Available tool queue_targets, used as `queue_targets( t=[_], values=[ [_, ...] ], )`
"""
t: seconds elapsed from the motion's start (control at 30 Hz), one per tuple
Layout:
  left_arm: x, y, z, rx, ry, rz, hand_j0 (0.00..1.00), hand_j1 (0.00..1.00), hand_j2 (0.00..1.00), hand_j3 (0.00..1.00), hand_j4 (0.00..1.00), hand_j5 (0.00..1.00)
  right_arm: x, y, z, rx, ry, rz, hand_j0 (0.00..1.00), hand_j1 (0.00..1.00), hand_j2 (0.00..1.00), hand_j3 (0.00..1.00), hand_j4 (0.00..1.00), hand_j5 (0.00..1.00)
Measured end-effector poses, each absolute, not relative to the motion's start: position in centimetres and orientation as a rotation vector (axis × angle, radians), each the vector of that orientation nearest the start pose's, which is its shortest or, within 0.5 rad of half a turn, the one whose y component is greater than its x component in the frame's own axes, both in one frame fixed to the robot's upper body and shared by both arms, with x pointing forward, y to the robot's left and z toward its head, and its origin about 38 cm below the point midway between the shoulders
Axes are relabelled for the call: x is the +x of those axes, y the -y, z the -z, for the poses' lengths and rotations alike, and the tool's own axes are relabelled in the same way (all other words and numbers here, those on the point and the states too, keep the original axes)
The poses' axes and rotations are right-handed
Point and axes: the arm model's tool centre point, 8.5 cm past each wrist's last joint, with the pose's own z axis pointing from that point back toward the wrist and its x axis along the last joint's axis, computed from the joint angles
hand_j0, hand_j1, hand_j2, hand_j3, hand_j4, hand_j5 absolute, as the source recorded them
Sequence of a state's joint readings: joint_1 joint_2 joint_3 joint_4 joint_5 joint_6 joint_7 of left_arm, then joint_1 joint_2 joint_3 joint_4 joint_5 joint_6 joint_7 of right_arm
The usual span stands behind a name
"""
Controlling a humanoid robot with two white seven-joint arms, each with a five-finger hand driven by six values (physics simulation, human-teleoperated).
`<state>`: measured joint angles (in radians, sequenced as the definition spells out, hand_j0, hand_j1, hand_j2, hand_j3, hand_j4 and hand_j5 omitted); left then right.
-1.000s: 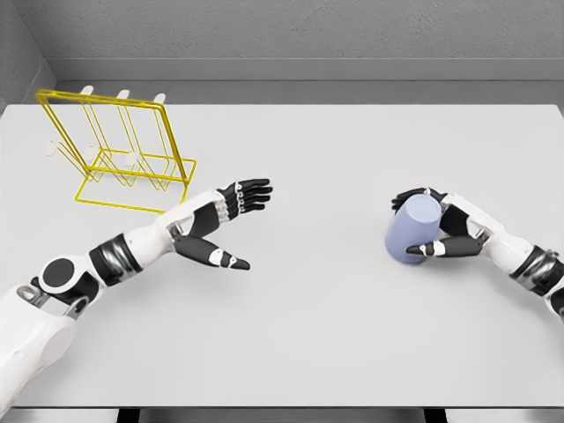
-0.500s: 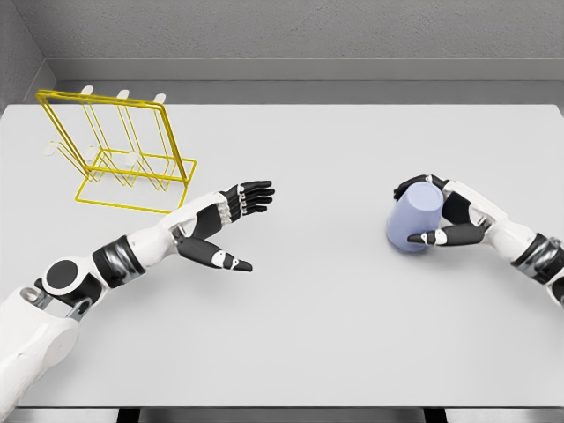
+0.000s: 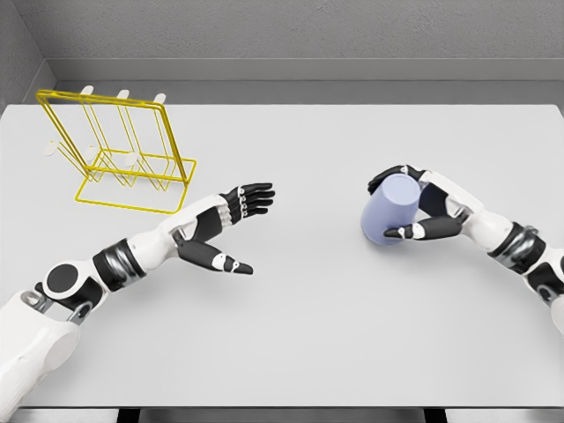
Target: Place the cup on the cup holder with both arms
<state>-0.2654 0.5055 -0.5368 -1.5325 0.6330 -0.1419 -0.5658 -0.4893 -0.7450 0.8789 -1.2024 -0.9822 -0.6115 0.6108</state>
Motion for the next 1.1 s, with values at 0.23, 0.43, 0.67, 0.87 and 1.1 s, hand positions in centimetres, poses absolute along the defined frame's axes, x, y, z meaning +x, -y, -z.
queue_targets(
  t=[0.23, 0.43, 0.67, 0.87, 1.1],
  values=[
    [37.5, -20.5, -11.3, -0.766, 1.491, 0.807, 1.00, 1.00, 1.00, 1.00, 1.00, 1.00, 40.5, 27.8, -11.7, 0.741, 1.672, -0.812, 0.60, 0.60, 0.60, 0.60, 0.60, 0.60],
    [37.6, -20.8, -11.3, -0.761, 1.492, 0.804, 1.00, 1.00, 1.00, 1.00, 1.00, 1.00, 40.6, 25.5, -11.9, 0.788, 1.687, -0.836, 0.60, 0.60, 0.60, 0.60, 0.60, 0.60],
    [37.3, -20.7, -12.4, -0.769, 1.627, 0.825, 1.00, 1.00, 1.00, 1.00, 1.00, 1.00, 40.7, 22.0, -11.6, 0.849, 1.680, -0.888, 0.61, 0.61, 0.61, 0.61, 0.61, 0.61],
    [37.4, -20.8, -12.0, -0.766, 1.620, 0.819, 1.00, 1.00, 1.00, 1.00, 1.00, 1.00, 41.3, 20.0, -11.9, 0.879, 1.693, -0.904, 0.61, 0.61, 0.61, 0.61, 0.61, 0.61],
    [37.9, -21.7, -11.5, -0.736, 1.614, 0.791, 1.00, 1.00, 1.00, 1.00, 1.00, 1.00, 41.9, 18.9, -10.3, 0.866, 1.658, -0.900, 0.61, 0.61, 0.61, 0.61, 0.61, 0.61]
  ],
)
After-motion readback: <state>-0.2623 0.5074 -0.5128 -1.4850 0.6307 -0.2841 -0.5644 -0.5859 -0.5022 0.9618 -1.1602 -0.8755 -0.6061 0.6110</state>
